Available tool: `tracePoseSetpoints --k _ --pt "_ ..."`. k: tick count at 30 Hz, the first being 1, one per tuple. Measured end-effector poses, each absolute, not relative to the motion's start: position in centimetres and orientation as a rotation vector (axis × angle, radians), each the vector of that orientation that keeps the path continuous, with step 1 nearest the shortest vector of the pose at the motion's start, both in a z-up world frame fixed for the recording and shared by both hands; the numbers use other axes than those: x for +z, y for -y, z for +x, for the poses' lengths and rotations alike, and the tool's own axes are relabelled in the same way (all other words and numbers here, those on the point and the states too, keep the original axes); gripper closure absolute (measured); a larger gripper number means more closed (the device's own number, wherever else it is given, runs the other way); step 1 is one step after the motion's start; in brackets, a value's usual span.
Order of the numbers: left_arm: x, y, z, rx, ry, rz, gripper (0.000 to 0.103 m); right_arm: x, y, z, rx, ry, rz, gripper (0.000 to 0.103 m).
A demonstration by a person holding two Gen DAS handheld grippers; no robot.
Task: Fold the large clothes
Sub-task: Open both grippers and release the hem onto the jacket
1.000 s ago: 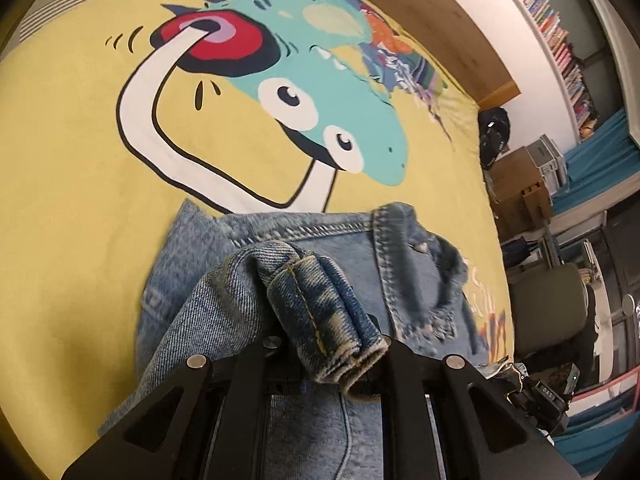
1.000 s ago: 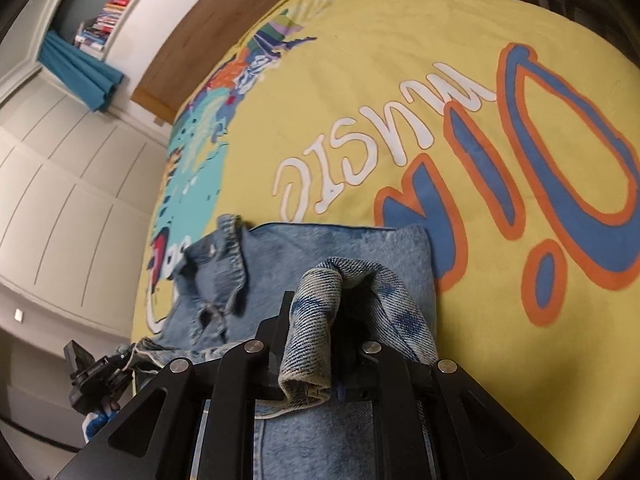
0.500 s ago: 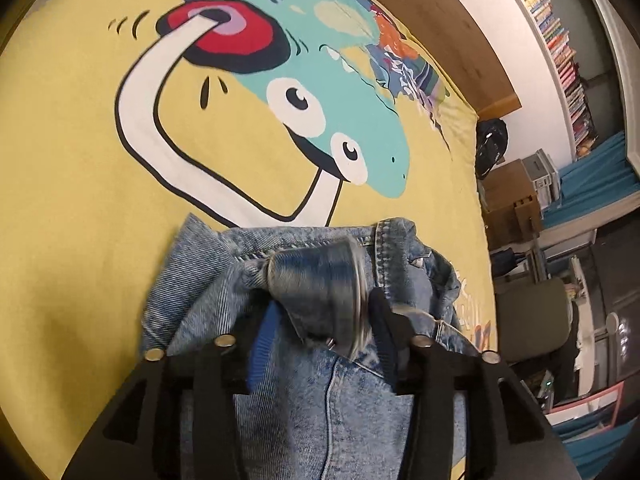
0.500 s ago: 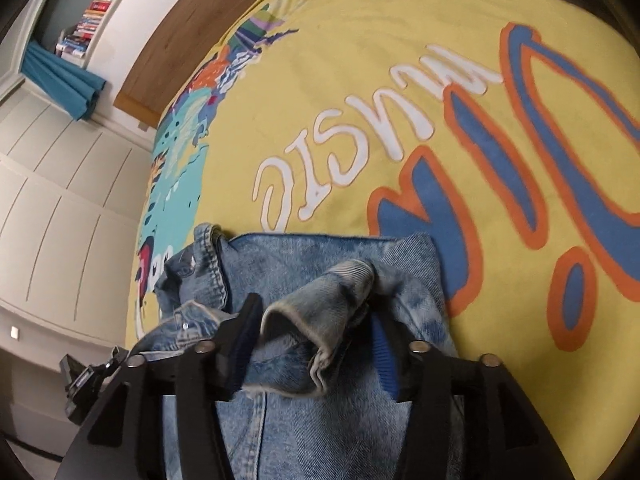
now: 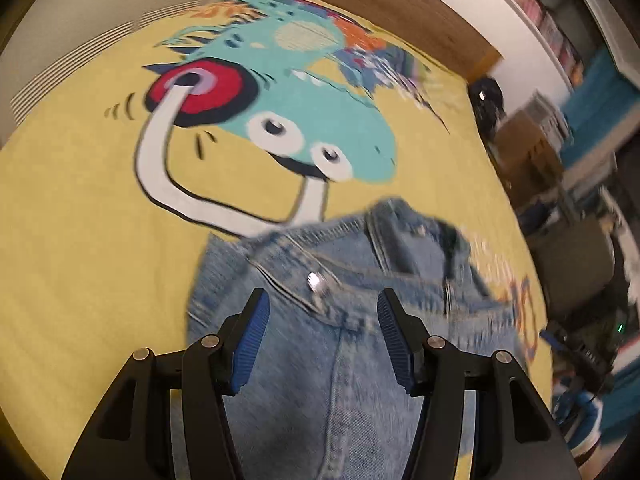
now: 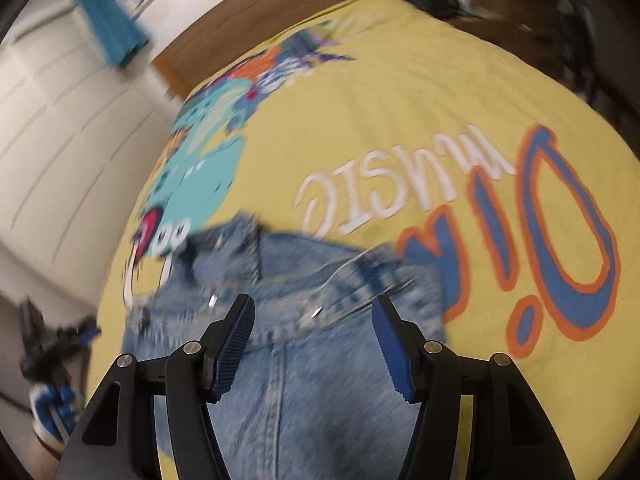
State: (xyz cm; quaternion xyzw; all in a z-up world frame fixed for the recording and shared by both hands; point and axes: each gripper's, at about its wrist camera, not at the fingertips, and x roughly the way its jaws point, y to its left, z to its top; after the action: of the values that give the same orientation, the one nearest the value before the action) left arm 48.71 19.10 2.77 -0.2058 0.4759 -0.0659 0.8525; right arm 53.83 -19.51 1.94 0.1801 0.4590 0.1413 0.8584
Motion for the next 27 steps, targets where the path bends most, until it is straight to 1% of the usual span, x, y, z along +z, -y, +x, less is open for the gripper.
tracePoseSetpoints --k 7,13,16,18,19,22,24,27 --pt "-0.1 -13.1 48.3 -0.247 -1.072 -0.287 0.053 -0.3 11.1 51.6 0.442 -1.035 0.169 0.04" --pt "-3.9 -10.6 49.7 -0.204 -1.128 -0.105 0.052 -3.8 4.4 51.8 0.456 -1.096 -0.036 0.04" --pt "-5.6 -10.9 50.2 -0.107 -1.107 -0.015 0.052 -5.0 3.2 53.0 0.404 -1.093 -0.075 0.04" --pt "-6.2 -12.0 50.6 -0.074 -1.09 -0.033 0.049 -5.5 3.1 54.1 0.38 -1.09 -0.061 0.039" --pt "-6.2 -12.7 50.8 -0.057 -1.078 -0.037 0.043 -5.6 3.1 54.6 0.372 -1.09 -0.055 0.039" --pt "-6.4 -14.9 51.3 0.061 -1.057 -0.024 0.044 -5.8 2.9 56.2 0.343 -1.081 -0.049 0.037" --pt "-6.5 -16.4 51.5 0.052 -1.067 -0.092 0.044 -6.0 2.7 57.3 0.333 -1.085 -0.041 0.036" --pt "-5.9 -16.2 51.4 0.067 -1.063 -0.035 0.044 -6.2 2.6 58.5 0.313 -1.081 -0.037 0.031"
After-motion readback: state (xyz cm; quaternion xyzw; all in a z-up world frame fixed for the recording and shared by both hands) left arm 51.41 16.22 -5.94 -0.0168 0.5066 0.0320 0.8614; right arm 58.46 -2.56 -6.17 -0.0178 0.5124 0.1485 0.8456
